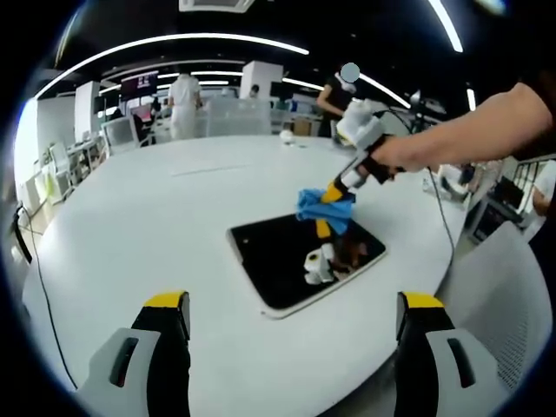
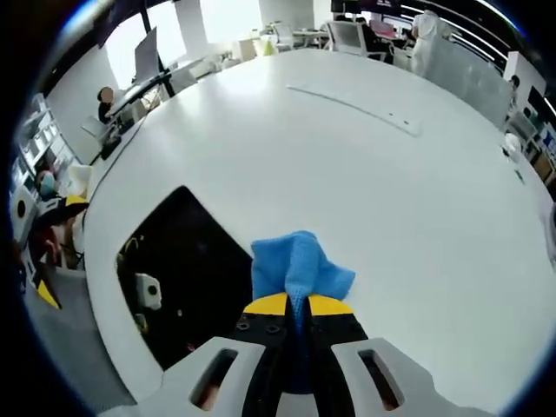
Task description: Wipe the mirror surface with the cleaning cloth until all visible marks leave the cleaned area.
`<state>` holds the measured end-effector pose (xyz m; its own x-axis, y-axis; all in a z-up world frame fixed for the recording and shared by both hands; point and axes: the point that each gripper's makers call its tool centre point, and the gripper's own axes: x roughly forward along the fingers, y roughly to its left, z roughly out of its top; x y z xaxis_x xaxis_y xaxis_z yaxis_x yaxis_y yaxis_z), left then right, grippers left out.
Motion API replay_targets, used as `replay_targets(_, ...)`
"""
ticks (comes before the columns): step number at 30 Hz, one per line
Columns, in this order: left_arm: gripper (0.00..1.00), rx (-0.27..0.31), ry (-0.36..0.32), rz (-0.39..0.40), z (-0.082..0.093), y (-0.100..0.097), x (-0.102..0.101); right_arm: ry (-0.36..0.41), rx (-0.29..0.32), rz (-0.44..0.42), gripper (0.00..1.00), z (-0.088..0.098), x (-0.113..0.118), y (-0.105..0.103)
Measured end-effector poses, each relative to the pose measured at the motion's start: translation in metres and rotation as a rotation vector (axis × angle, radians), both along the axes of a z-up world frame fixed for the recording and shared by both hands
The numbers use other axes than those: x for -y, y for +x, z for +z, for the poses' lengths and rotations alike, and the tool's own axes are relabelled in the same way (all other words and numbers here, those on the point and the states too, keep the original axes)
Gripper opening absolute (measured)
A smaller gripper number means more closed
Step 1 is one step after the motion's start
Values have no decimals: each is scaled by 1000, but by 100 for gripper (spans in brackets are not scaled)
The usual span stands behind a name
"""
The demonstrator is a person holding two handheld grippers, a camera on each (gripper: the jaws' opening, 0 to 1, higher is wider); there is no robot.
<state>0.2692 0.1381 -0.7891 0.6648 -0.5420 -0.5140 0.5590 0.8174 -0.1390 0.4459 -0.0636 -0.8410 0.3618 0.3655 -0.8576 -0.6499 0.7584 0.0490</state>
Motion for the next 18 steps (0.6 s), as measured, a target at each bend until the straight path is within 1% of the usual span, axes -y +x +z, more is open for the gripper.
replay_targets(4,99,2,1,3,-1,1,-1,5,-1,-5,1,8,1,1)
replay_targets(10,99,4,3,-1,-1,1,0,17,20,-3,1,24,-2,8)
replay_targets(12,99,4,3,0,-1,1,0,15,22,-1,1,26,-2,9)
replay_targets(18,99,6,3,2,-1,2,-1,4,16,-8,1,24,3,6)
